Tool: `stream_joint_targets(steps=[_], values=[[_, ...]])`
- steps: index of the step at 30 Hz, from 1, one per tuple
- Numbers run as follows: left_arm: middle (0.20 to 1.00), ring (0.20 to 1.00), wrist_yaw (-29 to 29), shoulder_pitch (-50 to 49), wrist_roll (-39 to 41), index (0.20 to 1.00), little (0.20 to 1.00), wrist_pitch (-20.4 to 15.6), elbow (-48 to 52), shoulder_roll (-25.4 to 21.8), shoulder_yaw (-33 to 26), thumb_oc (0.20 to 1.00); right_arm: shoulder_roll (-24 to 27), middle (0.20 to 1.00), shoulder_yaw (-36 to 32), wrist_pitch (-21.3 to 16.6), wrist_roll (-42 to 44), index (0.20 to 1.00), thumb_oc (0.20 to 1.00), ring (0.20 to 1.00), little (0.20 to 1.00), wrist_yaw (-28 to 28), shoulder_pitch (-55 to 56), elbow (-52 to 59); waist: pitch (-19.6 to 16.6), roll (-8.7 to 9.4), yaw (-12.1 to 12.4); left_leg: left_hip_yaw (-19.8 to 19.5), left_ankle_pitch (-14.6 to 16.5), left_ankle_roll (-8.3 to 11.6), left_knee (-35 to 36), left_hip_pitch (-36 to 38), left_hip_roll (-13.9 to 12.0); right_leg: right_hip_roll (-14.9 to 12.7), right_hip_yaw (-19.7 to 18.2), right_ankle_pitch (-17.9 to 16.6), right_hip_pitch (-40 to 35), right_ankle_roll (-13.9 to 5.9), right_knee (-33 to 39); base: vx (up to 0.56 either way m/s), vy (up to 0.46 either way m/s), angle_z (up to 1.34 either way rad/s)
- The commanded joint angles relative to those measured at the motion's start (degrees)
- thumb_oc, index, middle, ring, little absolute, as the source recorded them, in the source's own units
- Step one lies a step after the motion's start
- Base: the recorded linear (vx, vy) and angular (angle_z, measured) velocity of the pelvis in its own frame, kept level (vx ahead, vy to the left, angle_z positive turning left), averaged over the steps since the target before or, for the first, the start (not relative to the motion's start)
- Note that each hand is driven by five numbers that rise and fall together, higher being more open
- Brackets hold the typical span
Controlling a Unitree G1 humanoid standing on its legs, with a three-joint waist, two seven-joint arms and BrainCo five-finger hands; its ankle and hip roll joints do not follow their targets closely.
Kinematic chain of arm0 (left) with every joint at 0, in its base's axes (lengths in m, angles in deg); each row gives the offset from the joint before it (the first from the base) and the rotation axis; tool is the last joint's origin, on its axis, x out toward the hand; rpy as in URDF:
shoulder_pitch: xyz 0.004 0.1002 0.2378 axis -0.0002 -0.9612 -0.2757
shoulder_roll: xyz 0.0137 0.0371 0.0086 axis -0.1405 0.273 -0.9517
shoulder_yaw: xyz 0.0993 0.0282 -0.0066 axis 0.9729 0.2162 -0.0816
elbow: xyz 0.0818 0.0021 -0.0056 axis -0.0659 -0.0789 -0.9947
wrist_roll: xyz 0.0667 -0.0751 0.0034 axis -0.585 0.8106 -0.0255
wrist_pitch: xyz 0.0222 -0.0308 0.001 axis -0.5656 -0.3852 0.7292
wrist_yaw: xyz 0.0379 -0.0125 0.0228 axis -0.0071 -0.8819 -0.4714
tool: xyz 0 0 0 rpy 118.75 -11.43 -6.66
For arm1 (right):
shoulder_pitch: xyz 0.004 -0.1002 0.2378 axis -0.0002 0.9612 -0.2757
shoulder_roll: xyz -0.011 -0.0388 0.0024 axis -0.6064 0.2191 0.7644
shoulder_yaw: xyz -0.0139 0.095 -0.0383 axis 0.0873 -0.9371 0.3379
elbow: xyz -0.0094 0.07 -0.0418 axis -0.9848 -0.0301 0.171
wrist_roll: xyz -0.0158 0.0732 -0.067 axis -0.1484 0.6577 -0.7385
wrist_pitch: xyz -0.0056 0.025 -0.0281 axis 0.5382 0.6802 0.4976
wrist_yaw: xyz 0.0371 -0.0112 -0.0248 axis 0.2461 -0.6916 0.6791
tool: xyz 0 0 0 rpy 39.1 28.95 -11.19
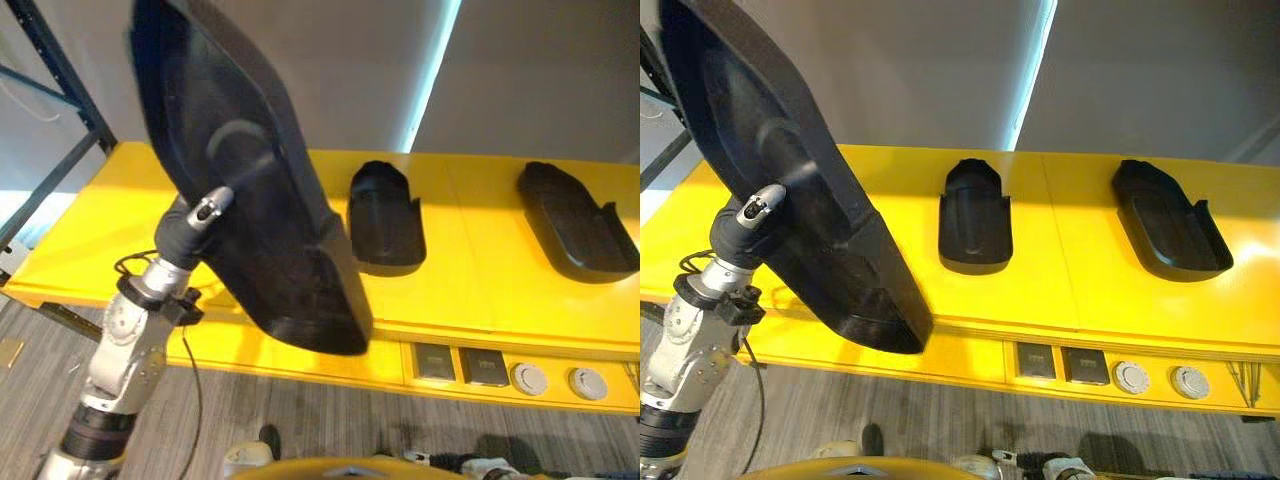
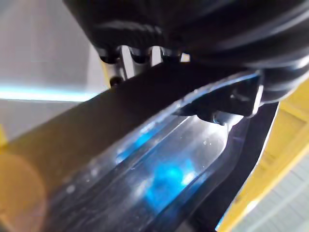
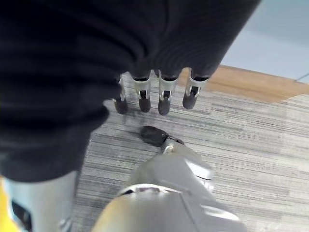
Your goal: Move parts from the plastic box to the shelf.
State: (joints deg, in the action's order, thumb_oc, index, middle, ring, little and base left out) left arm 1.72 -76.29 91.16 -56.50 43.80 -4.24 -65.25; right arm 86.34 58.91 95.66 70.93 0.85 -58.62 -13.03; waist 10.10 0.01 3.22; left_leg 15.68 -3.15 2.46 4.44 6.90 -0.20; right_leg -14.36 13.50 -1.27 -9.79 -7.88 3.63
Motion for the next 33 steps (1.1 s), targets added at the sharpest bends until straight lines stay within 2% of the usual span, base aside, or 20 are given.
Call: stream_joint_targets(steps=[1, 4, 6, 8, 11, 12, 14, 15, 17, 19, 21, 23, 24, 25, 26, 27, 29, 30, 32, 33], values=[[0.2, 0.2, -1.2, 0.4, 0.4, 0.2, 0.2, 0.0, 3.0, 1.3, -2.0, 0.2, 2.3, 1.0, 0.4, 2.4, 1.5, 1.0, 1.0, 1.0, 1.0, -4.0, -0.4, -1.3, -1.8, -2.34, -0.5, -1.6, 4.2, 3.63, -1.3, 2.2, -9.8, 1.6, 4.7, 0.6, 1.2, 0.12, 0.8, -0.05, 0.472, -0.04], [0.2, 0.2, -0.4, 2.3, 1.4, 0.2, 0.2, 3.1, 0.1, -2.3, -0.7, 0.2, 0.6, 1.0, -1.3, 1.9, 9.1, 1.0, 1.0, 1.0, 1.0, -10.4, 0.4, -0.4, -1.6, -2.49, -0.5, -2.0, 5.5, 1.18, 0.4, 2.5, -6.5, -2.2, 5.7, -3.0, 1.9, -2.72, -0.8, -0.04, 0.414, 0.01], [0.2, 0.2, 0.5, 2.8, 1.3, 0.2, 0.2, 4.2, -0.2, -3.3, -0.3, 0.2, -0.1, 1.0, -2.5, 2.1, 9.9, 1.0, 1.0, 1.0, 1.0, -12.0, 0.6, 0.5, -1.3, -2.38, -0.6, -2.6, 6.3, 0.29, 0.6, 2.4, -4.8, -4.3, 5.9, -5.2, 3.6, -3.23, -2.9, -0.02, 0.317, -0.06], [0.2, 0.2, 1.8, 3.1, 0.2, 0.2, 0.2, 4.6, -1.7, -4.0, 0.2, 0.2, -0.6, 1.0, -3.4, 1.7, 7.2, 1.0, 1.0, 1.0, 1.0, -12.4, 1.3, 0.9, -0.8, -2.49, -1.3, -1.8, 7.1, -0.97, 0.6, 2.4, -3.7, -4.9, 6.0, -6.3, 6.4, -3.38, -7.7, -0.03, 0.336, -0.07], [0.2, 0.2, 2.6, 3.4, -2.1, 0.2, 0.2, 3.2, -3.9, -5.5, 0.7, 0.2, -0.9, 1.0, -3.7, 0.7, 6.6, 1.0, 1.0, 1.0, 1.0, -11.0, 3.0, 1.1, -0.1, -2.84, -2.5, -1.1, 7.9, -2.65, 0.6, 2.1, -2.6, -0.3, 5.7, -2.9, 9.6, -2.48, -12.3, -0.01, 0.234, -0.13], [0.2, 0.2, 2.7, 3.4, -2.3, 0.2, 0.2, 3.0, -4.1, -5.7, 0.7, 0.2, -0.9, 1.0, -3.8, 0.9, 6.6, 1.0, 1.0, 1.0, 1.0, -10.7, 3.1, 1.1, -0.1, -2.87, -2.6, -1.1, 8.0, -2.8, 0.6, 2.1, -2.5, 0.3, 5.6, -2.4, 9.9, -2.35, -12.7, 0.02, 0.154, -0.3], [0.2, 0.2, 5.0, 2.6, -6.6, 0.2, 0.2, 0.7, -5.5, -6.1, 0.7, 0.2, -0.7, 1.0, -3.1, 0.7, 4.8, 1.0, 1.0, 1.0, 1.0, -9.4, 4.4, 0.9, 0.9, -2.86, -3.8, -0.4, 9.1, -4.12, 0.6, 2.5, -1.0, 8.2, 6.4, 2.8, 11.3, 0.77, -13.7, 0.06, 0.17, -0.17], [0.2, 0.2, 5.7, 2.7, -7.1, 0.2, 0.2, 0.1, -5.9, -6.0, 0.8, 0.2, -0.4, 1.0, -2.8, 0.5, 5.4, 1.0, 1.0, 1.0, 1.0, -8.7, 5.1, 0.5, 1.3, -2.64, -4.2, -1.0, 9.3, -4.3, 0.6, 2.6, -0.2, 10.4, 6.2, 3.4, 11.0, 1.65, -12.4, 0.07, 0.096, 0.01], [0.2, 0.2, 7.5, 3.6, -9.2, 0.2, 0.2, 0.5, -5.9, -5.8, 0.7, 0.2, -0.2, 1.0, -3.2, 1.0, 6.7, 1.0, 1.0, 1.0, 1.0, -7.9, 6.3, 0.0, 1.5, -2.05, -4.9, -2.0, 10.5, -5.08, 0.6, 3.0, 1.9, 12.4, 5.2, 3.9, 9.8, 2.67, -9.2, 0.11, 0.014, 0.27], [0.2, 0.2, 8.9, 5.6, -9.3, 0.2, 0.2, 2.9, -5.8, -5.1, 0.9, 0.2, 0.2, 1.0, -3.2, 2.2, 7.0, 1.0, 1.0, 1.0, 1.0, -6.9, 6.9, -0.6, 1.5, -1.7, -5.4, -2.8, 10.6, -4.86, -0.5, 2.6, 3.2, 13.1, 3.1, 3.1, 8.8, 3.4, -5.9, 0.12, 0.006, 0.42], [0.2, 0.2, 9.5, 6.5, -9.3, 0.2, 0.2, 2.9, -6.5, -4.5, 0.8, 0.2, 0.7, 1.0, -4.0, 1.9, 4.2, 1.0, 1.0, 1.0, 1.0, -5.8, 7.1, -2.0, 1.9, -1.23, -5.6, -1.5, 13.3, -4.61, -10.6, -0.9, 3.7, 11.1, 1.9, 3.4, 8.5, 3.99, -6.2, 0.06, 0.05, 0.13], [0.2, 0.2, 8.4, 6.7, -8.6, 0.2, 0.2, 2.6, -7.0, -4.5, 0.4, 0.2, 1.7, 1.0, -4.4, 0.2, 3.8, 1.0, 1.0, 1.0, 1.0, -6.0, 7.3, -2.1, 3.2, -0.97, -5.2, -2.2, 12.5, -3.04, -22.4, -5.9, 3.2, 10.0, 0.7, 4.1, 6.6, 5.26, -5.9, 0.05, 0.037, 0.06], [0.2, 0.2, 7.9, 6.4, -8.0, 0.2, 0.2, 2.6, -7.4, -4.7, 0.0, 0.2, 2.2, 1.0, -4.5, -0.1, 3.8, 1.0, 1.0, 1.0, 1.0, -6.0, 6.8, -2.1, 4.1, -0.82, -4.8, -3.2, 11.0, -1.78, -30.4, -9.8, 2.5, 9.8, 0.1, 4.5, 5.3, 6.15, -5.7, 0.06, 0.014, 0.05], [0.2, 0.2, 7.7, 6.3, -8.0, 0.2, 0.2, 2.5, -7.6, -4.7, -0.1, 0.2, 2.3, 1.0, -4.5, -0.1, 4.1, 1.0, 1.0, 1.0, 1.0, -6.1, 6.7, -2.1, 4.2, -0.69, -4.7, -3.4, 10.1, -1.46, -31.6, -10.9, 2.5, 9.6, -0.1, 4.4, 5.2, 6.35, -5.5, 0.11, 0.06, 0.07], [0.2, 0.2, 6.5, 5.8, -7.8, 0.2, 0.2, 2.9, -9.0, -5.1, -0.9, 0.2, 2.8, 1.0, -4.6, -2.0, 7.4, 1.0, 1.0, 1.0, 1.0, -5.6, 6.0, -2.5, 4.8, -0.43, -4.4, -4.4, 7.8, 0.07, -39.0, -15.9, 0.7, 9.6, -1.9, 4.4, 4.0, 6.99, -5.2, 0.14, 0.124, 0.04], [0.2, 0.2, 6.4, 5.7, -8.0, 0.2, 0.2, 3.4, -9.5, -5.0, -1.3, 0.2, 2.7, 1.0, -4.7, -2.4, 7.9, 1.0, 1.0, 1.0, 1.0, -4.9, 5.5, -2.4, 4.7, -0.36, -4.5, -4.3, 7.4, 0.07, -38.5, -16.1, -0.9, 9.4, -2.7, 4.5, 3.6, 6.95, -5.0, 0.18, 0.204, 0.05], [0.2, 0.2, 7.0, 5.3, -9.3, 0.2, 0.2, 3.7, -10.7, -4.6, -1.5, 0.2, 2.9, 1.0, -4.5, -2.6, 5.8, 1.0, 1.0, 1.0, 1.0, -3.9, 4.4, -2.0, 3.8, -1.07, -5.1, -3.3, 6.0, 0.35, -31.0, -13.2, -4.2, 9.3, -3.4, 4.7, 3.6, 6.49, -5.0, 0.24, 0.431, -0.11], [0.2, 0.2, 8.1, 4.4, -10.0, 0.2, 0.2, 4.8, -11.4, -4.6, -1.8, 0.2, 3.7, 1.0, -3.4, -2.0, 2.5, 1.0, 1.0, 1.0, 1.0, -3.3, 3.6, -1.1, 2.5, -2.94, -5.7, -3.5, 3.5, 1.32, -14.5, -7.2, -7.2, 8.9, -4.3, 5.3, 3.4, 5.38, -4.7, 0.27, 0.534, -0.29], [0.2, 0.2, 8.2, 4.1, -10.7, 0.2, 0.2, 5.5, -11.7, -4.8, -2.2, 0.2, 4.1, 1.0, -3.0, -1.9, 2.9, 1.0, 1.0, 1.0, 1.0, -3.2, 3.3, -0.9, 1.9, -3.65, -5.6, -4.6, 1.3, 2.52, -9.5, -6.1, -8.2, 8.6, -5.2, 5.4, 3.2, 4.96, -4.3, 0.23, 0.475, -0.19], [0.2, 0.2, 8.1, 3.7, -10.9, 0.2, 0.2, 5.8, -12.4, -5.4, -2.6, 0.2, 4.7, 1.0, -2.7, -1.3, 3.9, 1.0, 1.0, 1.0, 1.0, -3.1, 2.8, -1.0, 1.7, -4.06, -5.1, -7.0, 0.3, 3.44, -5.8, -5.8, -8.8, 8.1, -6.5, 5.7, 2.6, 4.43, -3.9, 0.19, 0.404, -0.03]])
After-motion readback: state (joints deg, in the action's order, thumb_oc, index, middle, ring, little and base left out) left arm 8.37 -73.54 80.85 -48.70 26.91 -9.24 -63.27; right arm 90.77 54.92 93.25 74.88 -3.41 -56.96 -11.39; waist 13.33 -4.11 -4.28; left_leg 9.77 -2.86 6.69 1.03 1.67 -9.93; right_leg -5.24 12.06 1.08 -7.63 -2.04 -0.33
